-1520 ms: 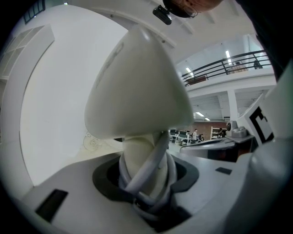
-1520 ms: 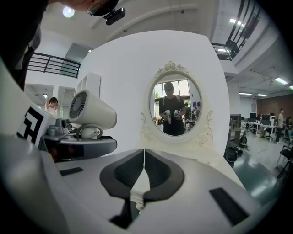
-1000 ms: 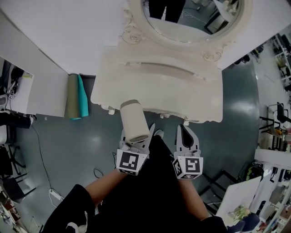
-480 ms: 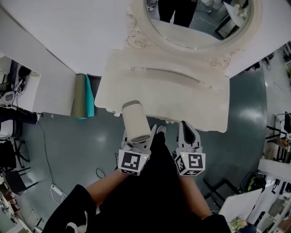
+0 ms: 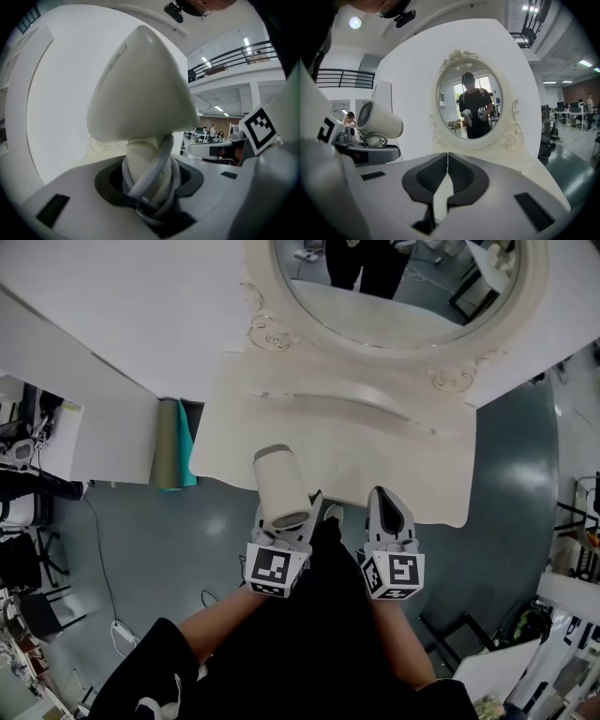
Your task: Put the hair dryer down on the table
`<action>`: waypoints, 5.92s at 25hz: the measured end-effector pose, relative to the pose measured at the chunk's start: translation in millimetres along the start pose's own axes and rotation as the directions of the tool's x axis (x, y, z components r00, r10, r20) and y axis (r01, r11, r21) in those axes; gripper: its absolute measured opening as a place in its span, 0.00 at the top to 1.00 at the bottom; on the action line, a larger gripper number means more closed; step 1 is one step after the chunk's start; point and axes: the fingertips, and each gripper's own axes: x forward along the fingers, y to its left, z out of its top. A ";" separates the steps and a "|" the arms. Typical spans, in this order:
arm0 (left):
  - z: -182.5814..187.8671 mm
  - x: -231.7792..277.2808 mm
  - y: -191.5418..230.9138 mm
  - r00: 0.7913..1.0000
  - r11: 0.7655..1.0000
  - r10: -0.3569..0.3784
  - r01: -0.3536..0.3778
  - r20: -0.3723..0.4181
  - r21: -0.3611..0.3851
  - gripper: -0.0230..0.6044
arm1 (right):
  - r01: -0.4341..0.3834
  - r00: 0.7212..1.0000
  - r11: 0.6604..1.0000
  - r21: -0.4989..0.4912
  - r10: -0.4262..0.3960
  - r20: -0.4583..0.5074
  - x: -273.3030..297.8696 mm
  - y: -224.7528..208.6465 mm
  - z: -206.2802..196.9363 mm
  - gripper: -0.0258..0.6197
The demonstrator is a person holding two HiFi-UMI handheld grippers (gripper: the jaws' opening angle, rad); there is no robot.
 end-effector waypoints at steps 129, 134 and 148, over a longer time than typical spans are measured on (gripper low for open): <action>-255.8 222.4 39.9 0.674 0.989 -0.132 0.040 -0.727 -0.143 0.55 | -0.145 0.879 0.989 0.029 0.142 -0.455 175.9 -82.5 -198.2 0.93; -249.4 219.4 39.3 0.686 0.987 -0.143 0.044 -0.713 -0.155 0.54 | -0.150 0.879 0.989 0.019 0.142 -0.454 170.2 -84.0 -199.1 0.93; -198.1 158.5 43.1 0.809 0.953 -0.231 0.077 -0.541 -0.292 0.54 | -0.047 0.928 0.996 0.070 0.069 -0.365 136.8 -64.5 -163.8 0.93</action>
